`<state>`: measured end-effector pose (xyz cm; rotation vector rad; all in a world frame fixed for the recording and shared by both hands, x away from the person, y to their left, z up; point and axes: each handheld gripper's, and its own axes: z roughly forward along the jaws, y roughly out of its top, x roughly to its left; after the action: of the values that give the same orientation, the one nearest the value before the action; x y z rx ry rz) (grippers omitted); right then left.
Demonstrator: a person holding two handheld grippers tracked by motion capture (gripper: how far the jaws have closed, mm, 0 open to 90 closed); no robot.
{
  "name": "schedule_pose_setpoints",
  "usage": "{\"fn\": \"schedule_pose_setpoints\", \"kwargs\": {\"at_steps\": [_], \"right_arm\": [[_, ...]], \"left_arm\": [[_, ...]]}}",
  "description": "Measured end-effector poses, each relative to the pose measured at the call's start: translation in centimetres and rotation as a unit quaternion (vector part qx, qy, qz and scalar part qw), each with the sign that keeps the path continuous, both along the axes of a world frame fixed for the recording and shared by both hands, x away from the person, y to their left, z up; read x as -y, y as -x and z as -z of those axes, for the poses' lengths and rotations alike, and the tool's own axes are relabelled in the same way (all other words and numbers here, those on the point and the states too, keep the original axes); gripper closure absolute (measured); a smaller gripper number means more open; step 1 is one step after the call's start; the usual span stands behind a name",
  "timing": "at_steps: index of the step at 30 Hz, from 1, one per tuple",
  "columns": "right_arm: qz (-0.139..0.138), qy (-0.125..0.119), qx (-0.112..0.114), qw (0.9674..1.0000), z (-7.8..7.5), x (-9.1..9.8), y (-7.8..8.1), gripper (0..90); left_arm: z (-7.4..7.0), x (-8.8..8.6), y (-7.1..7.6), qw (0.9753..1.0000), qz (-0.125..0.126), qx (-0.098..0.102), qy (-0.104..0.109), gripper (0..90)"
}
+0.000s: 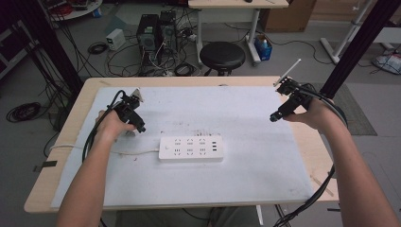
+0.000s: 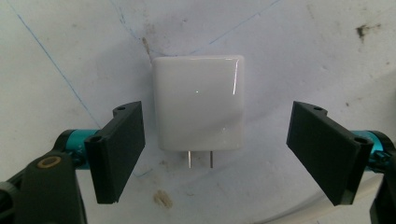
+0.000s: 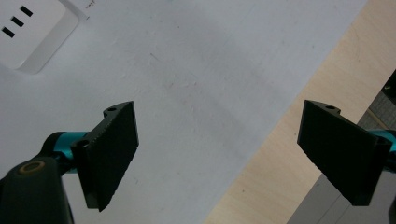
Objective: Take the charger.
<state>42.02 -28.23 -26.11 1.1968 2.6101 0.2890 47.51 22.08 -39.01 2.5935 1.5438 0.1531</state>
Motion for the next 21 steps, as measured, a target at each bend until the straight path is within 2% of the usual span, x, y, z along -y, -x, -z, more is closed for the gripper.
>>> {"fn": "schedule_pose_setpoints", "kwargs": {"at_steps": [10, 21], "right_arm": [[-0.002, 0.001, -0.003, 1.0, 0.3, 0.1, 0.0, 11.9], [-0.001, 0.001, -0.004, 1.0, 0.6, 0.0, -0.1, 11.9]], "left_arm": [[1.2, 0.0, -0.4, 0.9998, -0.011, -0.01, -0.01, 22.5], [1.6, -0.1, -0.7, 0.9996, -0.015, -0.017, -0.016, 32.8]]}}
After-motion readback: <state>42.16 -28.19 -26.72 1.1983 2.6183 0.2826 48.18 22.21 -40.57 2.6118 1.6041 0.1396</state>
